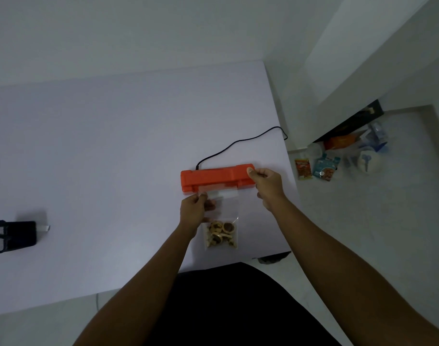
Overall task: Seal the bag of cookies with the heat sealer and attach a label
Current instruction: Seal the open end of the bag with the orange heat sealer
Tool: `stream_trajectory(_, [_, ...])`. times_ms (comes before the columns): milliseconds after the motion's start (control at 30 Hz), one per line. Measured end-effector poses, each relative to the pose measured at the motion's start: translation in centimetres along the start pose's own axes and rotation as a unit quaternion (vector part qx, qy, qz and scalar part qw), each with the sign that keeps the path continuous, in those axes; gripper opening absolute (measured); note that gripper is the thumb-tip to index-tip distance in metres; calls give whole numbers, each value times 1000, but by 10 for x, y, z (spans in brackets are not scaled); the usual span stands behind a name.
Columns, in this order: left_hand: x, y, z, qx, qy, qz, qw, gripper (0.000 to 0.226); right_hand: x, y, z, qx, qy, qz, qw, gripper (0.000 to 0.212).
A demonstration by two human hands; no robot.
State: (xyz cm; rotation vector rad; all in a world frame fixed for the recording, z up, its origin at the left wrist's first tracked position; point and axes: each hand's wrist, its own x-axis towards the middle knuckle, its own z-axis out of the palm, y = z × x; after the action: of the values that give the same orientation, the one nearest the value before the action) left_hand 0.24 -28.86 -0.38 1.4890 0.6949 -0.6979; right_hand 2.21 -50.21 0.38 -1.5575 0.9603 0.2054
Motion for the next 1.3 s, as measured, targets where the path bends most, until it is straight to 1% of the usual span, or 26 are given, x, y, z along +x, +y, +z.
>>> stream_trajectory(167, [0, 0, 0, 2, 0, 1, 1000, 27, -1, 0, -1, -2, -3, -1, 1000, 31])
stream_trajectory(333, [-1, -1, 1, 7, 5, 5, 1000, 27, -4, -3, 0, 5, -4, -2, 1000, 23])
stream_trajectory(467, [-2, 0, 2, 11, 11, -1, 1000, 26, -5, -4, 1, -2, 5, 0, 1000, 33])
stream_trajectory(567, [-2, 2, 2, 24, 8, 4, 1000, 28, -10, -9, -1, -13, -3, -13, 1000, 32])
stream_trajectory(733, [-3, 2, 0, 37, 3, 8, 999, 28, -37, -36, -4, -25, -34, -66, 997, 20])
stream_trajectory(800, [-4, 2, 0, 36, 2, 13, 999, 27, -52, -52, -6, -28, -59, -95, 993, 18])
stream_trajectory(933, [-5, 1, -2, 36, -3, 21, 999, 27, -81, -76, 4, -48, -112, -176, 977, 21])
stream_trajectory(1000, [-4, 1, -2, 39, -3, 20, 999, 26, -93, -84, 15, -68, -132, -207, 967, 27])
stream_trajectory(1067, [-3, 1, -2, 42, -1, 21, 999, 25, -102, -90, 30, -102, -143, -235, 956, 36])
stream_trajectory(1133, [-3, 2, -2, 41, 0, 19, 999, 24, -112, -96, 45, -127, -145, -265, 945, 38])
stream_trajectory(1233, [-1, 3, -3, 41, 3, 10, 999, 23, -127, -106, 69, -144, -159, -290, 933, 40])
stream_trajectory(1300, [-2, 3, -2, 45, 7, 14, 999, 21, -134, -107, 83, -161, -199, -288, 923, 41])
